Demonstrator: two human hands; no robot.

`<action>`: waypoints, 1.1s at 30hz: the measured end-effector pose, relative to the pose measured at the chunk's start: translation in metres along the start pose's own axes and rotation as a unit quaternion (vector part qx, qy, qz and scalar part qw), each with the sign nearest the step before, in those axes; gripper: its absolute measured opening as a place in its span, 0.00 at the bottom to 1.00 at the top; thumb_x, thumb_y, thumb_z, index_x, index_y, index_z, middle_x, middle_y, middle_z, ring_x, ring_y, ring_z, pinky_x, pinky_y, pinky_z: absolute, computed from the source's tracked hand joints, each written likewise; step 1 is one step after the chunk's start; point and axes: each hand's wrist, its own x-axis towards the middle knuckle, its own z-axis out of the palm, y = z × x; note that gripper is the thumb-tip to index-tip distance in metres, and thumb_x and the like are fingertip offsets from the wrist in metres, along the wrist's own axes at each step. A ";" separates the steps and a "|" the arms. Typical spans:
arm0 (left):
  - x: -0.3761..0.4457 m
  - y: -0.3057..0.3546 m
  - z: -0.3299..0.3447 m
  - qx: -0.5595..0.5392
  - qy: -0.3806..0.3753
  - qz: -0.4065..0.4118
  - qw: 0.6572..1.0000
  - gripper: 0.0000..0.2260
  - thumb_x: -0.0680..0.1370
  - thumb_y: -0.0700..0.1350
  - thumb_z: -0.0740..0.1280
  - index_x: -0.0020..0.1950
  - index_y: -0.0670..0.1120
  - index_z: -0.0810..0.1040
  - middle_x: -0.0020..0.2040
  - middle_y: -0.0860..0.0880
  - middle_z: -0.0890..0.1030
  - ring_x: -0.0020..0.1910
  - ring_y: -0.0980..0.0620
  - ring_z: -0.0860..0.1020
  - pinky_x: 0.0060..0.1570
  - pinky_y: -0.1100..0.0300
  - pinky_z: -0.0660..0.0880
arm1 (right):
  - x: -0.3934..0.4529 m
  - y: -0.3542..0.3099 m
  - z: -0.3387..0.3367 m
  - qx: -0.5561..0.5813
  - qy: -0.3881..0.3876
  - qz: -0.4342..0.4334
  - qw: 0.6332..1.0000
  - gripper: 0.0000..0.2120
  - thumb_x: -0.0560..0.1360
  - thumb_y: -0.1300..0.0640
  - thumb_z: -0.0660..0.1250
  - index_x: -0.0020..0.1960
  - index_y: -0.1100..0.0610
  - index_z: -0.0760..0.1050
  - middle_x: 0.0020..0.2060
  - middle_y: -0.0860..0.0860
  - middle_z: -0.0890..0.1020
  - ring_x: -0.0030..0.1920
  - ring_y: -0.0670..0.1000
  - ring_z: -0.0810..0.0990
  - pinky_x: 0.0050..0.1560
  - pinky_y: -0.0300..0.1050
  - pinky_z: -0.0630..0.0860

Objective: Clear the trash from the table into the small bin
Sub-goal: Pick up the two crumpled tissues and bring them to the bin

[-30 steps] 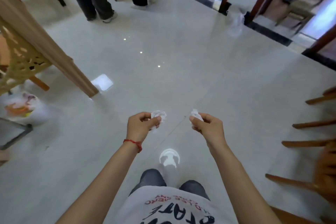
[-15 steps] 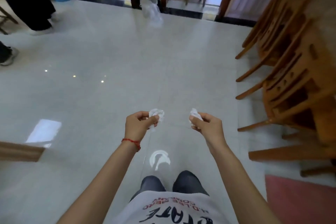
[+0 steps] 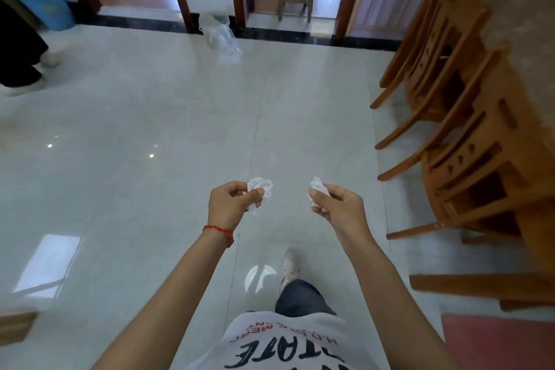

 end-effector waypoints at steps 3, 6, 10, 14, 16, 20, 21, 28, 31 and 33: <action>0.038 0.025 0.022 0.000 -0.001 -0.007 1.000 0.08 0.68 0.35 0.72 0.41 0.30 0.78 0.28 0.44 0.80 0.33 0.46 0.78 0.47 0.48 0.78 | 0.041 -0.030 0.000 -0.005 0.000 0.004 1.000 0.08 0.70 0.63 0.71 0.49 0.62 0.79 0.39 0.52 0.81 0.39 0.47 0.79 0.37 0.34 0.78; 0.074 0.050 0.043 0.000 0.002 -0.009 1.000 0.07 0.68 0.35 0.72 0.41 0.32 0.79 0.28 0.45 0.80 0.32 0.47 0.79 0.47 0.49 0.78 | 0.078 -0.058 -0.003 -0.012 -0.007 -0.005 1.000 0.04 0.70 0.64 0.71 0.44 0.58 0.79 0.38 0.52 0.81 0.38 0.47 0.79 0.38 0.35 0.79; 0.115 0.076 0.063 -0.002 -0.008 -0.008 1.000 0.02 0.69 0.36 0.71 0.37 0.40 0.80 0.34 0.40 0.81 0.36 0.45 0.79 0.47 0.50 0.78 | 0.125 -0.085 -0.001 -0.014 0.001 -0.001 1.000 0.06 0.70 0.64 0.71 0.47 0.62 0.79 0.39 0.53 0.80 0.38 0.48 0.79 0.38 0.35 0.79; 0.165 0.097 0.076 0.000 -0.019 -0.015 1.000 0.01 0.69 0.36 0.71 0.38 0.40 0.80 0.34 0.40 0.81 0.36 0.45 0.79 0.45 0.52 0.77 | 0.175 -0.106 0.010 -0.010 0.009 0.011 1.000 0.06 0.70 0.64 0.71 0.47 0.62 0.79 0.38 0.53 0.80 0.39 0.49 0.79 0.37 0.35 0.79; 0.198 0.109 0.083 -0.002 -0.020 -0.019 1.000 0.02 0.69 0.36 0.72 0.38 0.40 0.80 0.32 0.42 0.81 0.34 0.46 0.79 0.42 0.55 0.78 | 0.203 -0.118 0.020 -0.003 0.011 0.010 1.000 0.07 0.70 0.65 0.71 0.48 0.63 0.79 0.38 0.53 0.80 0.38 0.48 0.79 0.36 0.35 0.78; 0.272 0.140 0.096 -0.003 -0.033 -0.012 0.999 0.02 0.69 0.36 0.72 0.37 0.41 0.80 0.31 0.43 0.81 0.34 0.46 0.79 0.44 0.54 0.78 | 0.266 -0.150 0.041 0.010 0.030 0.000 1.000 0.09 0.70 0.65 0.71 0.49 0.65 0.78 0.37 0.53 0.80 0.37 0.48 0.78 0.36 0.35 0.78; 0.291 0.149 0.099 -0.002 -0.037 -0.009 0.999 0.02 0.69 0.36 0.72 0.37 0.41 0.80 0.31 0.43 0.81 0.35 0.46 0.79 0.44 0.53 0.78 | 0.283 -0.159 0.047 0.015 0.036 -0.002 0.999 0.08 0.70 0.65 0.71 0.49 0.65 0.78 0.37 0.53 0.80 0.38 0.48 0.78 0.36 0.35 0.78; 0.403 0.213 0.120 -0.009 -0.058 0.006 0.998 0.03 0.69 0.36 0.72 0.38 0.39 0.79 0.38 0.37 0.80 0.33 0.49 0.79 0.45 0.53 0.79 | 0.381 -0.215 0.076 0.038 0.064 -0.012 0.997 0.08 0.70 0.64 0.71 0.48 0.65 0.79 0.38 0.53 0.80 0.39 0.49 0.79 0.38 0.37 0.78; 0.441 0.233 0.135 -0.011 -0.072 0.001 0.997 0.03 0.69 0.36 0.72 0.38 0.41 0.79 0.40 0.36 0.80 0.37 0.44 0.79 0.46 0.52 0.79 | 0.416 -0.233 0.082 0.042 0.077 -0.007 0.996 0.07 0.70 0.64 0.71 0.48 0.64 0.79 0.38 0.52 0.80 0.39 0.48 0.79 0.38 0.36 0.78; 0.466 0.244 0.147 -0.009 -0.080 -0.007 0.997 0.03 0.69 0.36 0.72 0.38 0.41 0.79 0.40 0.36 0.80 0.37 0.44 0.80 0.47 0.51 0.79 | 0.441 -0.245 0.084 0.046 0.086 0.000 0.995 0.04 0.70 0.64 0.71 0.45 0.61 0.79 0.38 0.52 0.80 0.39 0.48 0.79 0.37 0.35 0.79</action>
